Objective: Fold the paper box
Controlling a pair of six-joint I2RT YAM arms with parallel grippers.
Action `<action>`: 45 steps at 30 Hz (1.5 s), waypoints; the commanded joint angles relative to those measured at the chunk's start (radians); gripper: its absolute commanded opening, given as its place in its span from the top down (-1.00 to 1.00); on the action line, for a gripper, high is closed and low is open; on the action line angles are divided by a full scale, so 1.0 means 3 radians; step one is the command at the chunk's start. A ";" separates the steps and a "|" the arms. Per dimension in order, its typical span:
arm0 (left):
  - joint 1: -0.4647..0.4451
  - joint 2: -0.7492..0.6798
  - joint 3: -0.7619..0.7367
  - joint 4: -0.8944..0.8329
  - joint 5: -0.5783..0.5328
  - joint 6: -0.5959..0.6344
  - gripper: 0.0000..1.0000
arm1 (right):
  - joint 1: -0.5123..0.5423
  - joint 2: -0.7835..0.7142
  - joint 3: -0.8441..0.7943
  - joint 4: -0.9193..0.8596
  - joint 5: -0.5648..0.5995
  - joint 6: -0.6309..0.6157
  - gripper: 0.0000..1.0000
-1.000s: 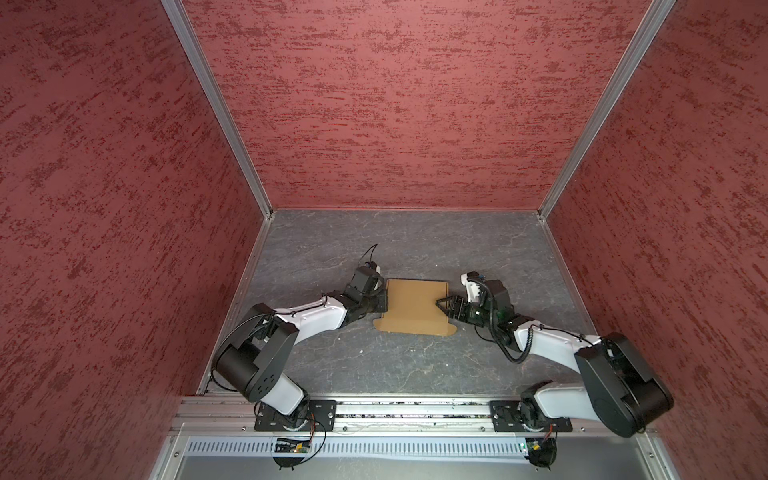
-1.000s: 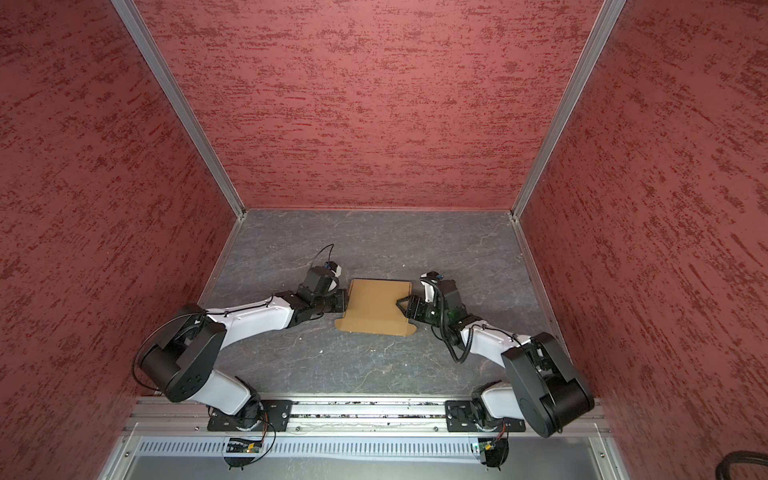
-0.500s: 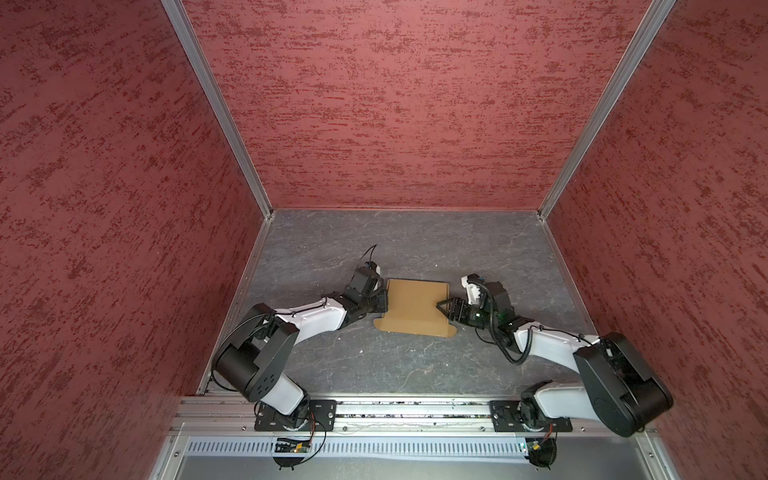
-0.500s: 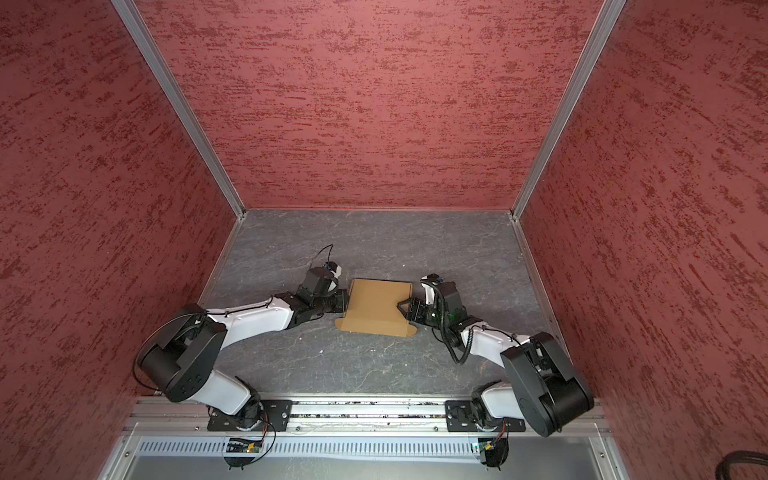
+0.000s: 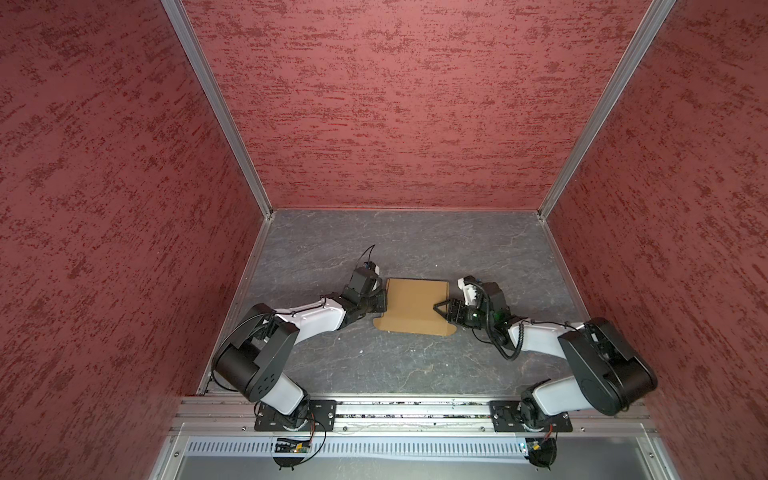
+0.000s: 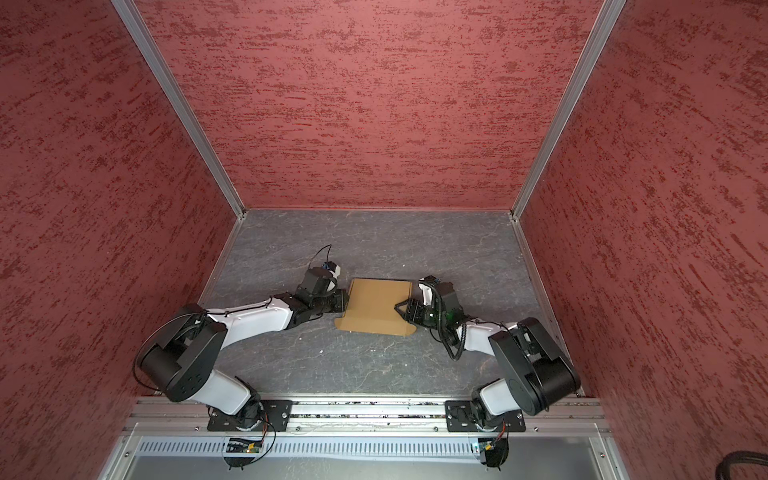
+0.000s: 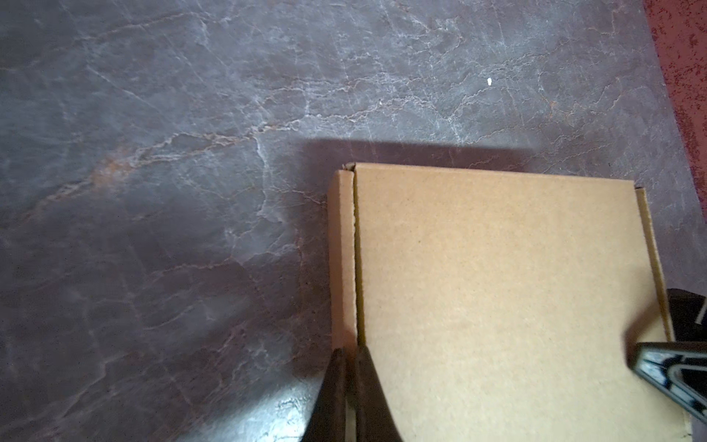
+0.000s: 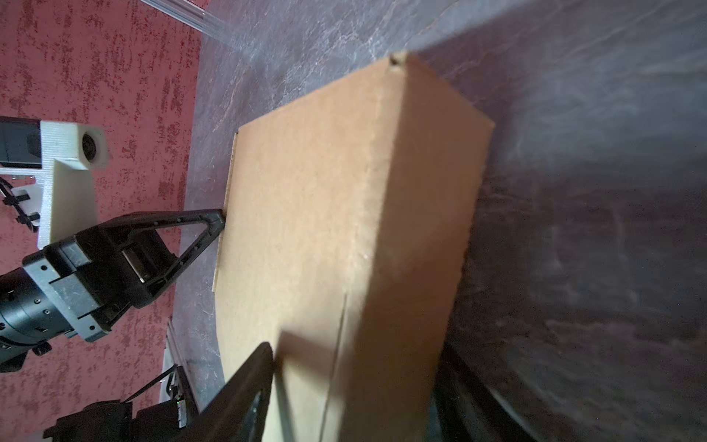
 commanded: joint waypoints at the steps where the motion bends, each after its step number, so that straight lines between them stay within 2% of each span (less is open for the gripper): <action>1: 0.0014 0.0091 -0.0087 -0.0208 -0.0001 -0.0001 0.84 | -0.0018 0.0137 0.0069 0.0408 -0.0214 0.0166 -0.31; 16: -0.0006 0.0278 0.0020 -0.0129 0.0025 -0.0006 0.84 | -0.0018 0.0473 0.0030 0.1314 -0.0535 0.0648 -0.19; 26: -0.0006 0.0340 0.0034 -0.0046 0.0049 0.0004 0.84 | -0.0018 0.0581 0.0061 0.1472 -0.0587 0.0748 -0.17; 37: 0.0013 0.0252 0.0137 -0.0161 0.0003 0.0027 0.78 | -0.0020 0.0539 0.0055 0.1444 -0.0557 0.0721 0.08; 40: 0.0028 0.0204 0.0147 -0.0189 -0.0003 0.0017 0.74 | -0.0018 0.0533 0.0062 0.1442 -0.0557 0.0716 0.11; 45: 0.0063 0.0085 0.0162 -0.0231 -0.0011 0.0004 0.56 | -0.0018 0.0517 0.0063 0.1440 -0.0552 0.0703 0.16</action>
